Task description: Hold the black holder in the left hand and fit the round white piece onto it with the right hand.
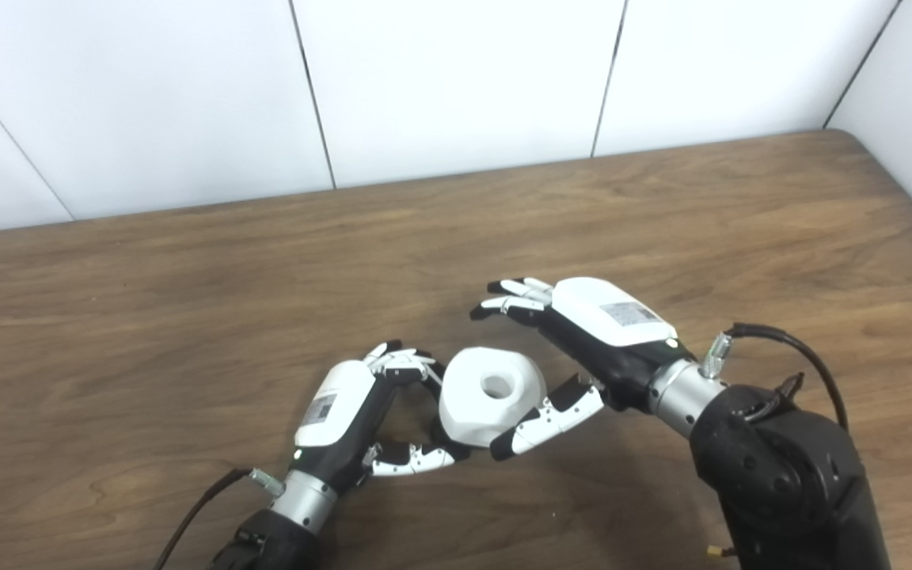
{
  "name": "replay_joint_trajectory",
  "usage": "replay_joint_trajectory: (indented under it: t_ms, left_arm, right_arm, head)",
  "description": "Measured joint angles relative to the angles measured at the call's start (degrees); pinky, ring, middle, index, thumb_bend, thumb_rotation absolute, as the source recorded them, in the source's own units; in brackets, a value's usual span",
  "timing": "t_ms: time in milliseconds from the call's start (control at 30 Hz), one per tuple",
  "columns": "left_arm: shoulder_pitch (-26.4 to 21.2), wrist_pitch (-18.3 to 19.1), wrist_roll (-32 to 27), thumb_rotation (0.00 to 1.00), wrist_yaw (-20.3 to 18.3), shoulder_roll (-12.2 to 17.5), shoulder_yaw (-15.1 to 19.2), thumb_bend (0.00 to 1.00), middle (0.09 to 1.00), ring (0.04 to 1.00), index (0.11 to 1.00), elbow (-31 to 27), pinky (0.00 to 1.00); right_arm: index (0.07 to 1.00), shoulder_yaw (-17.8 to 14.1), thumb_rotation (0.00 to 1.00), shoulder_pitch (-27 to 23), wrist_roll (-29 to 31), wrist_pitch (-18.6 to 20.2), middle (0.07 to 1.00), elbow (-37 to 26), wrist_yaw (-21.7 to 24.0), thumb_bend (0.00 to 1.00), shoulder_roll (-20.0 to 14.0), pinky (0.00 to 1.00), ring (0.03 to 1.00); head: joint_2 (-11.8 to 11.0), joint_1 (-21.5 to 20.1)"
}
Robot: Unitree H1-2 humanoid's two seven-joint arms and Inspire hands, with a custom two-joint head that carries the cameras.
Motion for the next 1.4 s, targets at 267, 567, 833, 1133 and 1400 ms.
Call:
replay_joint_trajectory:
  t_ms: [267, 567, 833, 1133, 1400]
  left_arm:
    - [0.01, 1.10, 0.06, 0.06, -0.57, 0.13, -0.02, 0.52, 0.733, 0.810, 0.492, -0.73, 0.93]
    - [-0.03, 1.11, 2.52, 0.30, -0.85, 1.09, -1.24, 0.73, 0.837, 0.885, 0.719, -0.86, 0.95]
    - [-0.49, -1.21, 11.48, 0.63, 0.60, 3.67, -4.06, 0.83, 0.961, 0.985, 0.889, -0.32, 1.00]
    - [-0.45, -0.76, 14.87, 0.74, -0.28, 3.97, -4.24, 0.95, 1.000, 1.000, 0.999, -0.49, 1.00]
    - [-0.37, 0.71, 15.22, 0.75, -2.18, 3.94, -3.64, 1.00, 1.000, 1.000, 1.000, -1.84, 1.00]
  right_arm:
    - [0.849, -0.42, 0.49, -0.06, 0.28, 0.02, 0.960, 0.00, 0.00, 1.00, 0.00, 0.91, 0.976]
    - [0.834, -1.29, 0.46, -0.38, 0.89, 0.12, 0.959, 0.00, 0.04, 1.00, -0.12, 0.91, 0.974]
    - [0.816, -1.50, 0.43, -0.70, 1.21, 0.53, 0.956, 0.00, 0.04, 1.00, -0.15, 0.88, 0.964]
    - [0.821, -1.49, 0.45, -0.75, 1.10, 0.53, 0.958, 0.02, 0.03, 1.00, -0.36, 0.88, 0.967]
    - [0.828, -1.46, 0.46, -0.76, 1.07, 0.53, 0.957, 0.09, 0.03, 1.00, -0.48, 0.88, 0.966]
  head:
    - [0.17, -0.26]
    - [0.44, 0.17]
    - [0.35, 0.18]
    - [0.26, 0.53]
    - [0.18, 1.05]
